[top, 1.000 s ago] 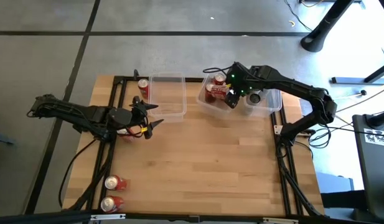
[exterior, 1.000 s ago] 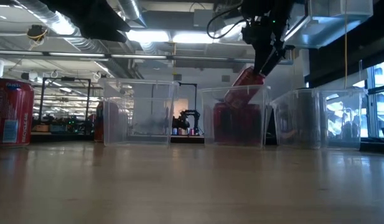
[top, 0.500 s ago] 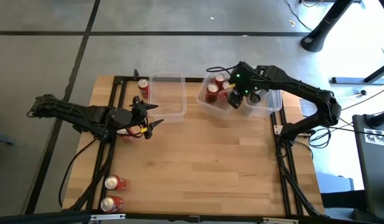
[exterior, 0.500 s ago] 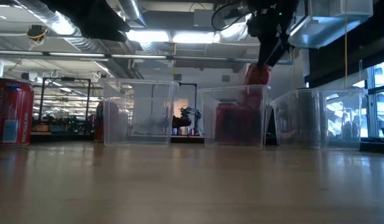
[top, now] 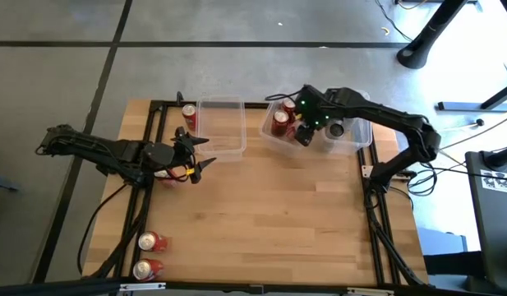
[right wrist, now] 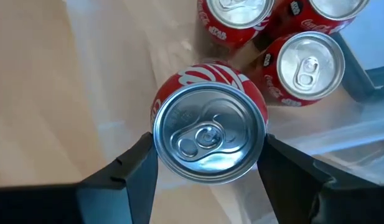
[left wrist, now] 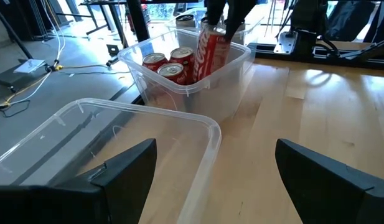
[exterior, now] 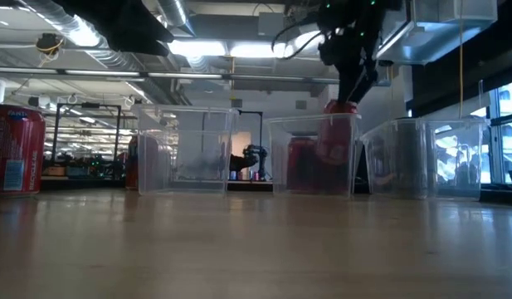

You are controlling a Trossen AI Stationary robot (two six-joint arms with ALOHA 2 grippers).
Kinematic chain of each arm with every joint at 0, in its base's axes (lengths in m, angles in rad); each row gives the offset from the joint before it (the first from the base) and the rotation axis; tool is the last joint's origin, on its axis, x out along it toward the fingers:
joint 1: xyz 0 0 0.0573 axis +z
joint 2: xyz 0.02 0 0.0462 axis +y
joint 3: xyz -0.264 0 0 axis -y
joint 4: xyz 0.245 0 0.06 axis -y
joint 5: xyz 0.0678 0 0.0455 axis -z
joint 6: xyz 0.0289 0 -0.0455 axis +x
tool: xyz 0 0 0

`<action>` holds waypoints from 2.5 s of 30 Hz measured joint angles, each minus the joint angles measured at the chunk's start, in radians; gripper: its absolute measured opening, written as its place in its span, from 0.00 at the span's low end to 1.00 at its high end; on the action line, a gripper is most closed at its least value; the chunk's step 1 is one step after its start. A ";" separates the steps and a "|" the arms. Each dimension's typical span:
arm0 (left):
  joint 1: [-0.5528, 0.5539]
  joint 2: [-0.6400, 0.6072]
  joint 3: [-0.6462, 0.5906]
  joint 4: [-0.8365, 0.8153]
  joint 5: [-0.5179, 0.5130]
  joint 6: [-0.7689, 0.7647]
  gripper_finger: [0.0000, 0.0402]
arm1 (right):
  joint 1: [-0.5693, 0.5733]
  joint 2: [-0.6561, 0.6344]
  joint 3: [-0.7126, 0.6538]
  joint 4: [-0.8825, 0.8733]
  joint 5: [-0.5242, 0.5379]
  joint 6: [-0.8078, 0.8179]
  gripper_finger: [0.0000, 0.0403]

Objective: Sort soda cans
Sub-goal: Put the red soda can into the center transparent bin, then put the middle top left orange soda can into the left transparent bin

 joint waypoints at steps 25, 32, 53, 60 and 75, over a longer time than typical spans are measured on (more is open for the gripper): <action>-0.001 0.017 0.000 -0.002 0.000 -0.021 0.79 | -0.001 0.205 0.002 0.150 0.072 -0.030 0.58; -0.001 0.017 0.000 -0.001 0.000 -0.037 0.79 | -0.001 0.198 0.001 0.142 0.082 -0.060 0.74; 0.171 -0.013 0.174 -0.444 -0.032 -0.214 0.79 | 0.148 -0.024 0.012 0.283 0.151 -0.072 0.89; 0.263 -0.010 0.330 -0.727 0.206 -0.372 0.79 | 0.246 -0.037 -0.126 0.454 0.150 -0.098 0.89; 0.268 0.061 0.387 -1.226 0.528 -0.597 0.79 | 0.495 -0.037 -0.332 0.818 0.165 0.002 0.89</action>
